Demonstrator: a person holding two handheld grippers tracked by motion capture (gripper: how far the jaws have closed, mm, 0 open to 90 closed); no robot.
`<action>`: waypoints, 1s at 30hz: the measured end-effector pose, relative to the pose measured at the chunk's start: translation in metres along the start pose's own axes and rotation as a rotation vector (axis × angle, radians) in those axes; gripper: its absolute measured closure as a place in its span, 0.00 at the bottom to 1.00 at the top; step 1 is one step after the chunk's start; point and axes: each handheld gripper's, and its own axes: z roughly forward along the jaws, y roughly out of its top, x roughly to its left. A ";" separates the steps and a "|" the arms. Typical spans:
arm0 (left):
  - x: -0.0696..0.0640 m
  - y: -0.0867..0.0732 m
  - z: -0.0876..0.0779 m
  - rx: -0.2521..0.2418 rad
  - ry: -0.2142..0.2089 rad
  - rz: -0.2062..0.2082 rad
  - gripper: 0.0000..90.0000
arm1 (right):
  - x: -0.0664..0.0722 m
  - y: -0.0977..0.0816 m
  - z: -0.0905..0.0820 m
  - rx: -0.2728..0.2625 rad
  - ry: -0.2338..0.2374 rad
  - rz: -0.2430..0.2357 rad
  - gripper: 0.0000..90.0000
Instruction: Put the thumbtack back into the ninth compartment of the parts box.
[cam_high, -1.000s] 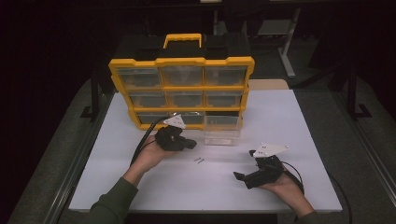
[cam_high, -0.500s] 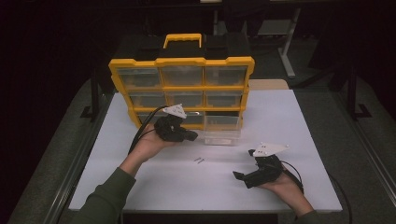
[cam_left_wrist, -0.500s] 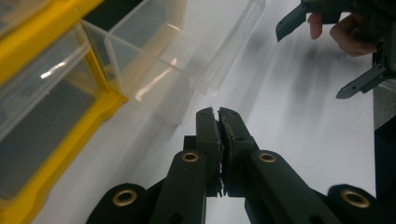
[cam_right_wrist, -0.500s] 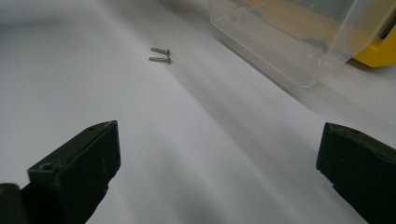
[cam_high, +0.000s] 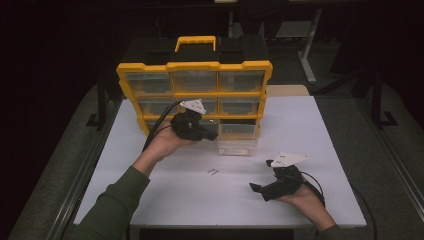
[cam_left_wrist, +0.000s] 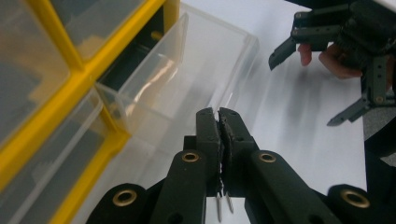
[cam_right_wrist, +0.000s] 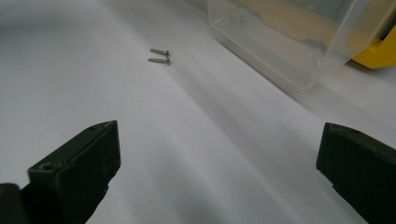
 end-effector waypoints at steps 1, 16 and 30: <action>0.000 0.003 0.001 0.000 0.000 0.002 0.97 | 0.000 0.000 0.000 0.001 0.000 0.000 0.00; 0.002 0.029 0.033 0.003 0.006 0.031 0.97 | 0.000 0.000 0.000 0.000 0.005 0.001 0.00; 0.005 0.031 0.066 0.051 0.017 0.028 0.97 | 0.000 0.000 0.000 -0.002 0.009 0.000 0.00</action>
